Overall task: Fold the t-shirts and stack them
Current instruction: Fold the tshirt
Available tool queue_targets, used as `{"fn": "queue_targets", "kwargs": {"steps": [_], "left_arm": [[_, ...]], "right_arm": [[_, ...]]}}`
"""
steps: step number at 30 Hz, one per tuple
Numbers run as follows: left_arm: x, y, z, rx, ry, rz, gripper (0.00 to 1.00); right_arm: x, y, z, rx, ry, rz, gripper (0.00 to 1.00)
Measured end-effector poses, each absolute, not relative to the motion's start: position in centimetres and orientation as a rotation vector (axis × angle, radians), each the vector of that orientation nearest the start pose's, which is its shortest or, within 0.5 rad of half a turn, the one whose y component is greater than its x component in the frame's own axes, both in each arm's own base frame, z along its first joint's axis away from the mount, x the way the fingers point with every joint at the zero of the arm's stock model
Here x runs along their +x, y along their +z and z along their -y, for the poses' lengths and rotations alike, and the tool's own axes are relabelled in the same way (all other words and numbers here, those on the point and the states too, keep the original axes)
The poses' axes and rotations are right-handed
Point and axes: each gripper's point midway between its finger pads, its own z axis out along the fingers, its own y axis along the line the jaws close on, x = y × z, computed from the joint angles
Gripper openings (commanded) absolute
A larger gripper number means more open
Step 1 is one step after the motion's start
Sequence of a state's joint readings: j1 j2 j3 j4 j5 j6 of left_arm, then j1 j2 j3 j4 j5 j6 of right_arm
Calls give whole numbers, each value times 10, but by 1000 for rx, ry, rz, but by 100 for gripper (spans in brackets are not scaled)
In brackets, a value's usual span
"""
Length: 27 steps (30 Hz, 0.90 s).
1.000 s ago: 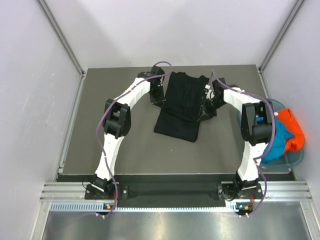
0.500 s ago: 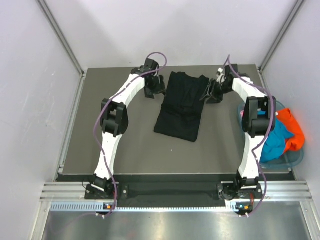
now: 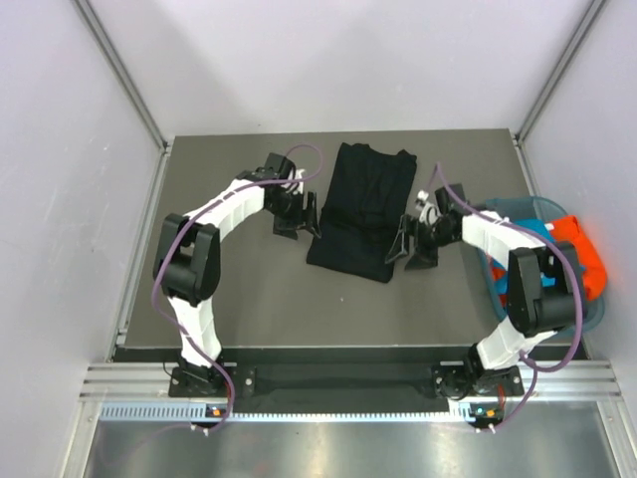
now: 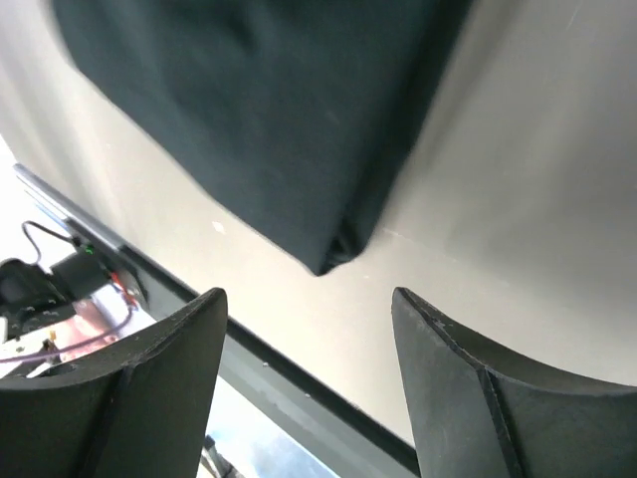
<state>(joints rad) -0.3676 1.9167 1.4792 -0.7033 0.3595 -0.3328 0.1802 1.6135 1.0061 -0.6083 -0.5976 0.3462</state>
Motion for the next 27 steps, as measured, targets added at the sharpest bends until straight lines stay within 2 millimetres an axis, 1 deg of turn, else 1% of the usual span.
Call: {"fn": "queue_targets", "kwargs": {"steps": [3, 5, 7, 8, 12, 13, 14, 15, 16, 17, 18, 19, 21, 22, 24, 27], "left_arm": [[363, 62, 224, 166, -704, -2821, 71], [363, 49, 224, 167, -709, -2846, 68], [359, 38, 225, 168, -721, -2866, 65], [357, 36, 226, 167, -737, -2873, 60], [356, 34, 232, 171, -795, -2856, 49], [355, 33, 233, 170, -808, -2855, 45], [353, 33, 234, 168, -823, -2855, 42], [351, 31, 235, 164, -838, -2857, 35], [350, 31, 236, 161, -850, -2859, 31], [348, 29, 237, 159, -862, -2861, 26], [345, 28, 237, 156, -874, -2866, 20], [344, 27, 238, 151, -882, -2870, 14], [340, 24, 240, 140, -911, -2871, 1], [338, 24, 240, 134, -927, -2869, 0], [335, 24, 241, 120, -948, -2857, 0], [321, 24, 241, 86, -954, -2867, 0]], "right_arm": [[257, 51, -171, 100, 990, -2837, 66], [247, 41, -173, 124, 995, -2860, 65], [246, 37, -175, 138, 998, -2856, 62], [248, 37, -176, 141, 1000, -2846, 61], [263, 37, -180, 146, 1016, -2787, 56], [267, 36, -182, 151, 1021, -2778, 47], [269, 34, -183, 155, 1024, -2774, 43], [270, 32, -183, 168, 1028, -2776, 39], [271, 30, -184, 180, 1032, -2778, 33], [272, 28, -184, 184, 1034, -2780, 30], [272, 27, -185, 192, 1041, -2779, 27], [272, 26, -186, 196, 1046, -2779, 18], [272, 27, -187, 197, 1058, -2777, 9], [272, 27, -187, 195, 1062, -2775, 0], [272, 27, -187, 196, 1064, -2777, 0], [266, 23, -181, 206, 1059, -2795, 0]]}}
